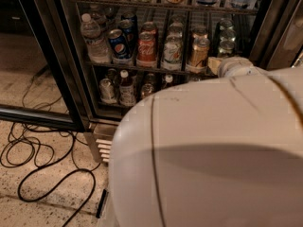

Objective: Pick green can from middle shelf of fridge

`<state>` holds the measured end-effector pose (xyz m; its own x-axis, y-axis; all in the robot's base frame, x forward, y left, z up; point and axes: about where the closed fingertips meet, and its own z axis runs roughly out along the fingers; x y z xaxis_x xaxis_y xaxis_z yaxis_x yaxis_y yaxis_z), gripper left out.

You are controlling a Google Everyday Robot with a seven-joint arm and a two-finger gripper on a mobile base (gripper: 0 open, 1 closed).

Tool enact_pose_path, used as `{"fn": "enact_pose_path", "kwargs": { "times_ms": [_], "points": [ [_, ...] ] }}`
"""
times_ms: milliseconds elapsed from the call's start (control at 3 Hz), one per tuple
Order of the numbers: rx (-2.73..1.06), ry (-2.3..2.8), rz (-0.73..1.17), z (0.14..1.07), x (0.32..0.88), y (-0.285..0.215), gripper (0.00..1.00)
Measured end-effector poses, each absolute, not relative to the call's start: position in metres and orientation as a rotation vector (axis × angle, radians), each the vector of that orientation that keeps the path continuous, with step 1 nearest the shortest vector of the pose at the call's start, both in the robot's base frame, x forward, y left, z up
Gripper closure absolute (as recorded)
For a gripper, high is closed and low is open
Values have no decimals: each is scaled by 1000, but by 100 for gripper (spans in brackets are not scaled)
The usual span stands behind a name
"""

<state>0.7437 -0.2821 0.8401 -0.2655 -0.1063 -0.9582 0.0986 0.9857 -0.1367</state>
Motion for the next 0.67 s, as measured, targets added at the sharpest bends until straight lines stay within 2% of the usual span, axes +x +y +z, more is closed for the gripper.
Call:
{"fn": "enact_pose_path", "kwargs": {
  "times_ms": [667],
  "points": [
    [20, 1809, -216, 844, 742, -287, 29]
  ]
}}
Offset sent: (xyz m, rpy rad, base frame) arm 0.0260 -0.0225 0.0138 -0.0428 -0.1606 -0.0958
